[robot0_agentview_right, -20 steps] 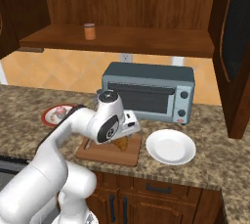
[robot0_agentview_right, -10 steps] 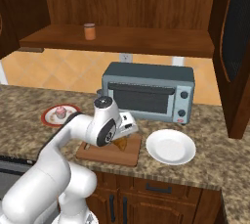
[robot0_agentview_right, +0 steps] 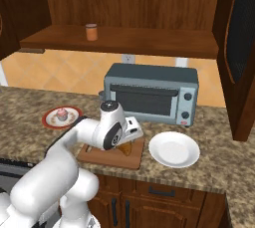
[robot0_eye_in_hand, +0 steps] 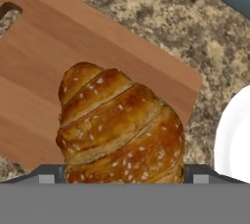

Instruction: From the different types of pastries on the counter, select a croissant and place it on the cutting board. Then retrieve a jar of jam from the cabinet and place it alongside the croissant on the cutting board.

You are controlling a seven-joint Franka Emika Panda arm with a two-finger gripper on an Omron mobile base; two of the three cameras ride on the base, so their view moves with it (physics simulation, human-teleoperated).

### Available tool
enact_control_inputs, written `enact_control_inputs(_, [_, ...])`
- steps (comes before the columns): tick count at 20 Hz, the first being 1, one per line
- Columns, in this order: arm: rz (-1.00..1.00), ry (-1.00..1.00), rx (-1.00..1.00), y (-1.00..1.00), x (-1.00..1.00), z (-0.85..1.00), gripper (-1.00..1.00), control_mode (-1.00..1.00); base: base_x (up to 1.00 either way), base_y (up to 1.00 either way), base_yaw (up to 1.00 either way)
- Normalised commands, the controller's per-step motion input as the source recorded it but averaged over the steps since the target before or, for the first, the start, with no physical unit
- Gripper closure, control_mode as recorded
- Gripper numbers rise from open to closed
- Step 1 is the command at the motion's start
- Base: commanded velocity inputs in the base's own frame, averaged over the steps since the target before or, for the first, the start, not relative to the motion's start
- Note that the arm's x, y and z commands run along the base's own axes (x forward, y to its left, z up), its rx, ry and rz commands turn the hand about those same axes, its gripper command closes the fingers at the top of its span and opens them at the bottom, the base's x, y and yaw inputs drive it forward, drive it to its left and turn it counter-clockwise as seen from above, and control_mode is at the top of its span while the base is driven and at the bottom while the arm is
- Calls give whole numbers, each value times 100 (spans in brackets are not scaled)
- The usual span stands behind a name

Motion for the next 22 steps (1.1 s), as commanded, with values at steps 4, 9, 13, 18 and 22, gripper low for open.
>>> enact_control_inputs(4, [0,0,0,-24,15,-7,-100,-100,0,0,0])
enact_control_inputs(9, [0,0,0,-3,23,-10,-100,-100,0,0,0])
enact_control_inputs(13, [0,0,0,0,12,-2,-100,-100,0,0,0])
enact_control_inputs(18, [0,-10,0,0,-2,89,-100,-100,0,0,0])
enact_control_inputs(22, [0,-19,0,10,-37,96,-100,-100,0,0,0])
